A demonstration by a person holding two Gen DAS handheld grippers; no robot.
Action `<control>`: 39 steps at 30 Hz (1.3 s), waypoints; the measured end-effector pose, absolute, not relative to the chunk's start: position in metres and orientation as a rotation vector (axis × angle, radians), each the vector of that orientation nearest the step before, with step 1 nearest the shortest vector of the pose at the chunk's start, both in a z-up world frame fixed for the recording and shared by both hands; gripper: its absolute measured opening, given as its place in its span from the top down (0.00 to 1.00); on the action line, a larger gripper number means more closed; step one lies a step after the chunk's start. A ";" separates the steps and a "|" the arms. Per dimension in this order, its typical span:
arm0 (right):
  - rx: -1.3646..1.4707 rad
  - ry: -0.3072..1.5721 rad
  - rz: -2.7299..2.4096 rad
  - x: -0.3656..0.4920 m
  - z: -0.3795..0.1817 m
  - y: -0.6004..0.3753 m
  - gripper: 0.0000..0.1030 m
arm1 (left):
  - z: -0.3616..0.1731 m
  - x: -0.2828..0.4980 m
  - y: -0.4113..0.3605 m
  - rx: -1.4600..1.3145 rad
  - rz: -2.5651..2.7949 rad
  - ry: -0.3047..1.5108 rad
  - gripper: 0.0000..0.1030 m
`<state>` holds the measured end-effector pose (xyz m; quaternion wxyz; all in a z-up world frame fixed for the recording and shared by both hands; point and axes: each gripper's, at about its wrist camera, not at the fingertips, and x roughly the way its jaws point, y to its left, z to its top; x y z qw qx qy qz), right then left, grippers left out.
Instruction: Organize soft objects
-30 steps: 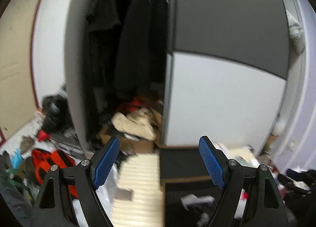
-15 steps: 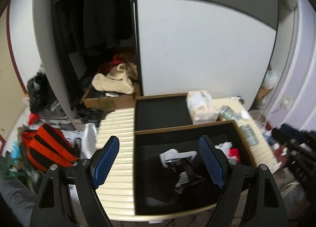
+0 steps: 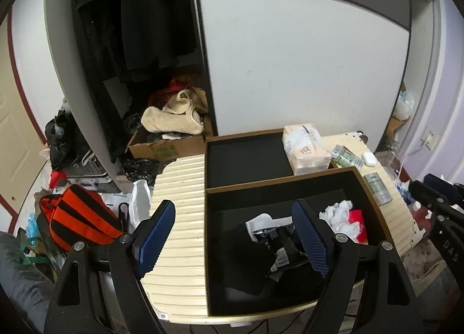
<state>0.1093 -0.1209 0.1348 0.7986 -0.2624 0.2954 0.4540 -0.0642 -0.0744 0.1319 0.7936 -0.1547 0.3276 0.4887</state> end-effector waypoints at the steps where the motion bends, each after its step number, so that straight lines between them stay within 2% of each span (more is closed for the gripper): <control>1: -0.564 0.630 0.968 0.110 0.136 -0.121 0.80 | 0.132 -0.065 -0.073 -0.332 1.056 0.704 0.22; 21: -0.513 0.558 0.938 0.112 0.147 -0.126 0.80 | 0.135 -0.051 -0.092 -0.142 1.031 0.689 0.22; 26: -0.532 0.579 0.945 0.113 0.142 -0.121 0.80 | 0.124 -0.046 -0.086 -0.233 0.973 0.727 0.22; 29: -0.544 0.636 0.927 0.119 0.132 -0.118 0.80 | 0.089 -0.039 -0.066 -0.436 0.900 0.873 0.22; 33: -0.514 0.881 0.894 0.143 0.102 -0.111 0.80 | 0.041 -0.045 -0.042 -0.697 0.896 1.036 0.23; 36: -0.535 0.992 0.850 0.152 0.083 -0.110 0.80 | 0.047 -0.047 -0.039 -0.705 0.904 1.016 0.23; 39: -0.542 1.012 0.851 0.150 0.082 -0.112 0.80 | 0.059 -0.045 -0.042 -0.647 0.913 0.992 0.23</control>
